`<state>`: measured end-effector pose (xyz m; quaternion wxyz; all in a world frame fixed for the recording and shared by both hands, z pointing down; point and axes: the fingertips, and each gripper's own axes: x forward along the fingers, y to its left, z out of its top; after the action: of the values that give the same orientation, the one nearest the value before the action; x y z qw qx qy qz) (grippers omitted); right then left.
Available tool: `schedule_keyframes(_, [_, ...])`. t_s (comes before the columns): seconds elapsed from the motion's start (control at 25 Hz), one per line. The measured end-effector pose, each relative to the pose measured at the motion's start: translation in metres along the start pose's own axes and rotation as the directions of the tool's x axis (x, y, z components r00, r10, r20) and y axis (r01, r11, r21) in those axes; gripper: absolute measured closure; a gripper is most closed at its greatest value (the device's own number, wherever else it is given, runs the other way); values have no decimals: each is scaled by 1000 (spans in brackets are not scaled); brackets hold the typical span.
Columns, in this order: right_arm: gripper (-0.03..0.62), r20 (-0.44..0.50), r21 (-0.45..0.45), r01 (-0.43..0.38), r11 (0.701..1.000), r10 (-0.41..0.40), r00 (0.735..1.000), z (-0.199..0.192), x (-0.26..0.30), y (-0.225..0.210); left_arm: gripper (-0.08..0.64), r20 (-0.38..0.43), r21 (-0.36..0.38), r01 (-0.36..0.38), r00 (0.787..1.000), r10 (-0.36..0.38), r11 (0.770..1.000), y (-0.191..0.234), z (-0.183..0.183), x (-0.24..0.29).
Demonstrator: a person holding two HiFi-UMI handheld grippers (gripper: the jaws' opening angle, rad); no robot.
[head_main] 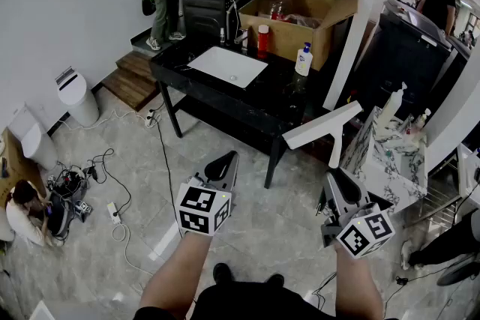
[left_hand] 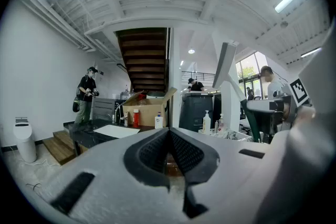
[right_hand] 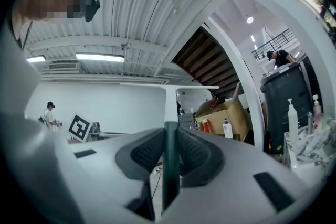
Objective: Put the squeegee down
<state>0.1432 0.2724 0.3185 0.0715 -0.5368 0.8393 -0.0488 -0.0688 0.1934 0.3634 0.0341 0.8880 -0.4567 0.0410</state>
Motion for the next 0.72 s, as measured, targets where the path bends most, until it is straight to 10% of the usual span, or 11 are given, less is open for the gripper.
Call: schedule_keyframes(0.72, [503,-91,-13,-47,999,46,995,-32,52,33,551,-45,-10,2,999,-2,1000,39,-38,-3])
